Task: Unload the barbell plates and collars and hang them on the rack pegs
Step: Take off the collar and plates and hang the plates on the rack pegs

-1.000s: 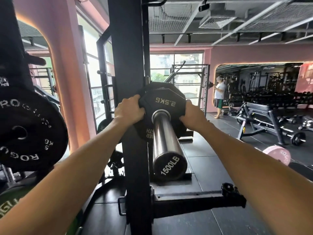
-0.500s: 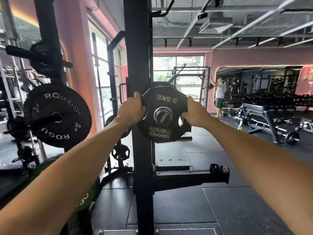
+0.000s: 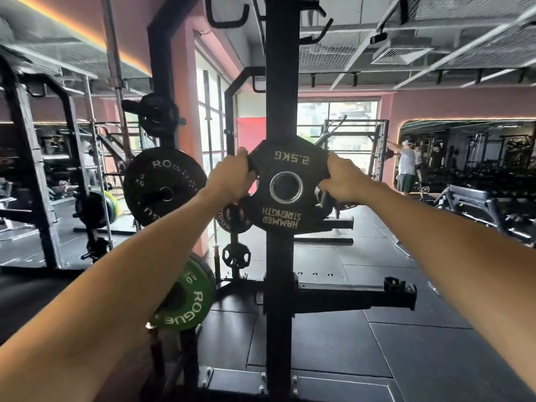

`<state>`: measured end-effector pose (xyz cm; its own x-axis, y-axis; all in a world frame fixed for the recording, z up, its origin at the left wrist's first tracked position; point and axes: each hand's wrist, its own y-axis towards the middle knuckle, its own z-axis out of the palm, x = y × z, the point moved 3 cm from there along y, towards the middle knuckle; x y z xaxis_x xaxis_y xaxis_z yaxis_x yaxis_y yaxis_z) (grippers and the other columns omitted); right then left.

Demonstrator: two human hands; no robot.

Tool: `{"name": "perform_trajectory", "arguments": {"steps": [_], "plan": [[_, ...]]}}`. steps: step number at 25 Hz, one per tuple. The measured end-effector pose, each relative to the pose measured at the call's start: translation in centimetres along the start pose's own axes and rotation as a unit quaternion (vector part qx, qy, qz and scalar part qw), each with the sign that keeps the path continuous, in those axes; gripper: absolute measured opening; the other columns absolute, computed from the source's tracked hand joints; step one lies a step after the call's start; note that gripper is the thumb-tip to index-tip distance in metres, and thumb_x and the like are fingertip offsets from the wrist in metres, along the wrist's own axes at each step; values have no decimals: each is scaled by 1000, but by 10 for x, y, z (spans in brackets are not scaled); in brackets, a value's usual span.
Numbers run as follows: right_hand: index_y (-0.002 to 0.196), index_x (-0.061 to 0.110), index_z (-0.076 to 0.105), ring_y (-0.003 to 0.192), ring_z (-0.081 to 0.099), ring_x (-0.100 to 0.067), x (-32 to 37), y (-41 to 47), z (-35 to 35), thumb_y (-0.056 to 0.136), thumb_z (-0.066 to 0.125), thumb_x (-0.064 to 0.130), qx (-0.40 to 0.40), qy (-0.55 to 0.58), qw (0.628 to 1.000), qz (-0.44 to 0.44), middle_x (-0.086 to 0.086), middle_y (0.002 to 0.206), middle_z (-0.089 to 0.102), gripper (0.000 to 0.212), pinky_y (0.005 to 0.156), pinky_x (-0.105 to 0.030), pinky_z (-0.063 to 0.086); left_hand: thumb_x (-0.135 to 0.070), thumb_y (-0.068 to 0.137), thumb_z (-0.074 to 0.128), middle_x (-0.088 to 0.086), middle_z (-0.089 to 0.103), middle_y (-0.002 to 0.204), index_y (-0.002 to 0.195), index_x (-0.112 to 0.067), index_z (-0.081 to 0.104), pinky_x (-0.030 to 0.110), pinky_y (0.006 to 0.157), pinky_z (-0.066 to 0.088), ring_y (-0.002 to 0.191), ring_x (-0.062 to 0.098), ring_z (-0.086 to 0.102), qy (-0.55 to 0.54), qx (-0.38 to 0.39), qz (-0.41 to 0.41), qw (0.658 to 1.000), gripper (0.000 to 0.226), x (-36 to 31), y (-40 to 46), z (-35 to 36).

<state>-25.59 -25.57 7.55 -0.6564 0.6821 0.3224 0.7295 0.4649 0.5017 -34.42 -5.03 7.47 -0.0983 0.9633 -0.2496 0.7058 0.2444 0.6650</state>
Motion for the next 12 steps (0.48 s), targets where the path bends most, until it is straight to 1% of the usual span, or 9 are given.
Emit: {"name": "perform_trajectory", "arguments": {"steps": [1,3,5,6,8,9,10,11,12], "plan": [[106,10,41,92,59,-31,19,-1,7,84,62,12,5,5,1000,-4,-12,99,56,30,80,-45,53,-21,95,49,15,65,102,119,-5,46,43,80,52,90,35,64,3,0,-2,1000,29,16,-6,-11],[100,11,39,89,61,-31,57,-2,27,84,63,14,17,4,1000,-12,-8,90,54,29,74,-41,52,-20,96,49,12,63,99,119,-5,45,39,75,47,87,32,63,4,4,-6,1000,27,52,-20,-33],[99,11,36,85,57,-29,96,-2,46,85,64,15,33,4,999,-15,-3,82,48,30,67,-35,43,-18,95,49,11,60,96,118,-4,45,35,72,42,84,30,60,8,12,-11,1000,27,89,-34,-55],[99,11,36,82,54,-28,121,-3,57,86,64,15,38,11,999,-21,-2,81,47,31,65,-31,39,-18,95,50,11,60,96,117,-4,45,35,71,41,83,29,58,11,15,-12,1000,27,113,-41,-69],[99,11,36,79,54,-26,171,-3,80,86,64,12,41,26,998,-33,-5,84,51,31,61,-29,39,-20,94,52,11,60,97,117,-4,45,36,71,42,81,27,56,19,25,-8,999,28,164,-48,-95],[99,11,36,78,55,-26,199,-3,92,86,64,11,41,36,998,-37,-8,89,54,30,61,-29,41,-22,93,53,12,61,97,115,-4,46,38,72,44,83,30,58,21,29,-4,999,30,193,-51,-109],[100,11,37,78,55,-26,224,-2,105,86,64,10,40,44,997,-41,-10,92,55,30,62,-30,43,-26,91,53,16,63,100,114,-4,47,41,75,48,88,35,61,26,29,6,999,33,218,-53,-122],[101,10,37,77,56,-25,249,0,116,86,64,9,41,50,997,-44,-11,94,55,30,61,-31,45,-29,88,53,21,64,102,113,-2,48,44,78,50,93,41,62,35,27,14,999,37,243,-54,-135],[102,10,38,75,57,-24,272,3,126,86,63,8,44,57,996,-45,-12,94,55,30,59,-30,46,-31,86,52,25,64,104,113,-1,48,45,79,50,95,44,62,46,26,21,998,40,265,-55,-147]]}}
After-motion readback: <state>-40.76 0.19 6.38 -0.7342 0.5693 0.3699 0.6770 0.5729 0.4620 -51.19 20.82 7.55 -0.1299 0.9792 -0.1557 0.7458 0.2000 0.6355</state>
